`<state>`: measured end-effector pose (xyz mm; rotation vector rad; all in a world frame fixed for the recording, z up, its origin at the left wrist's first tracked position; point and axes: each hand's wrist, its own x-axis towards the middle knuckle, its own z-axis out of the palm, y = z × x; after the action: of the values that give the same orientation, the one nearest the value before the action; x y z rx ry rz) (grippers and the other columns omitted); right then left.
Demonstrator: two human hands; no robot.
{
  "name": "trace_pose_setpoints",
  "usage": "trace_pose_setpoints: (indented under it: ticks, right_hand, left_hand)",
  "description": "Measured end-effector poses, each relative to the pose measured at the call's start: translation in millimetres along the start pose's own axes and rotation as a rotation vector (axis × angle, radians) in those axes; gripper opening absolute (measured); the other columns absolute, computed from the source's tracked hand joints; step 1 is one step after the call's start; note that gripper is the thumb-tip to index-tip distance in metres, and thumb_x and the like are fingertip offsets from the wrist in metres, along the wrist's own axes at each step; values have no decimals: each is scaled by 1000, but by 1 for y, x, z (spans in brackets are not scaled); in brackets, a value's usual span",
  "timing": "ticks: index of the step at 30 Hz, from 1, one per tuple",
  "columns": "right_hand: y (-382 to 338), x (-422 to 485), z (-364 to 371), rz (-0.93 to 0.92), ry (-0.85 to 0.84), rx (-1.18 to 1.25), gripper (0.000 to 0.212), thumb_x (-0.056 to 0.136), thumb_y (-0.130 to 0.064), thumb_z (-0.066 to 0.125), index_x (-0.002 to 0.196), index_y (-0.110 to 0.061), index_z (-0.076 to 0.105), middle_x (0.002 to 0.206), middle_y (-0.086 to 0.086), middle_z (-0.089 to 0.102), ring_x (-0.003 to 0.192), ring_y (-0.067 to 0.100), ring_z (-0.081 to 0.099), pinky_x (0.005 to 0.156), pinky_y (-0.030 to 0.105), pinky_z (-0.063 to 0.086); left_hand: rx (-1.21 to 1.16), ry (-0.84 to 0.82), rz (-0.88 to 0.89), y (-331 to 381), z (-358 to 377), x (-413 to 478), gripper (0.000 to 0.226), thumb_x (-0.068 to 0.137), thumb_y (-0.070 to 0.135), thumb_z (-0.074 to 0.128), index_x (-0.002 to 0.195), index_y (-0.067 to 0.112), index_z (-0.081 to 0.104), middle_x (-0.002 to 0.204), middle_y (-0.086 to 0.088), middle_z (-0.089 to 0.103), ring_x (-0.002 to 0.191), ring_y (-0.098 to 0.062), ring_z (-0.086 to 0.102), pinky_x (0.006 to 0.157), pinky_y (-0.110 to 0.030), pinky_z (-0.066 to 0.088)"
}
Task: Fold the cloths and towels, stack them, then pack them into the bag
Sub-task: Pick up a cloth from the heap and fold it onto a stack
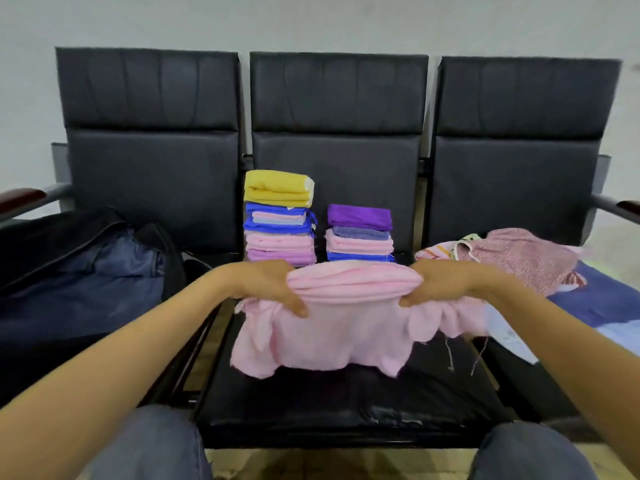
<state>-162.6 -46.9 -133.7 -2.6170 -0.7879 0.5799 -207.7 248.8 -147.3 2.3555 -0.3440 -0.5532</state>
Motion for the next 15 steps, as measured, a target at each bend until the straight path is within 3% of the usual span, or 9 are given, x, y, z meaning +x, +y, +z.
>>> trace_pose_setpoints:
  ticks: [3, 5, 8, 11, 13, 15]
  right_hand:
    - [-16, -26, -24, -30, 22, 317, 17, 88, -13, 67, 104, -18, 66, 94, -10, 72, 86, 3, 67, 68, 13, 50]
    - [-23, -35, -39, -54, 30, 414, 31, 82, -13, 71, 113, -13, 66, 105, -2, 72, 95, 11, 69, 75, 21, 54]
    - [-31, -43, -57, -92, -20, 355, 44, 72, -13, 79, 115, -12, 65, 110, 1, 71, 102, 19, 68, 87, 34, 55]
    - [-38, -39, -63, -56, -65, 185, 42, 71, -13, 82, 110, -16, 68, 106, -3, 73, 98, 18, 69, 86, 34, 55]
    - [-37, -29, -62, -15, -36, 128, 42, 69, -13, 84, 108, -17, 69, 104, -3, 73, 97, 18, 69, 86, 35, 56]
    - [-29, -9, -59, 32, 60, 15, 36, 68, -14, 83, 101, -16, 69, 98, 0, 73, 93, 22, 69, 83, 35, 56]
  left_hand:
    - [15, 45, 23, 21, -22, -19, 37, 77, 24, 80, 112, 20, 68, 109, 4, 72, 105, -17, 65, 96, -36, 51]
    - [-18, 30, 30, 33, -34, -30, 48, 72, 30, 83, 116, 18, 66, 116, -5, 69, 112, -28, 62, 101, -48, 47]
    - [-86, -23, 44, 48, -48, -42, 45, 75, 19, 80, 118, 18, 65, 116, -3, 69, 110, -24, 65, 96, -41, 51]
    - [2, -52, -9, 52, -57, -42, 47, 71, 13, 83, 115, 15, 66, 112, -2, 71, 105, -22, 67, 92, -40, 53]
    - [124, 12, -87, 47, -58, -34, 44, 67, 16, 83, 108, 13, 67, 105, -6, 72, 98, -24, 69, 88, -41, 56]
    - [315, 141, -158, 39, -57, -17, 32, 69, 23, 77, 97, 13, 66, 91, -6, 71, 80, -23, 66, 72, -37, 56]
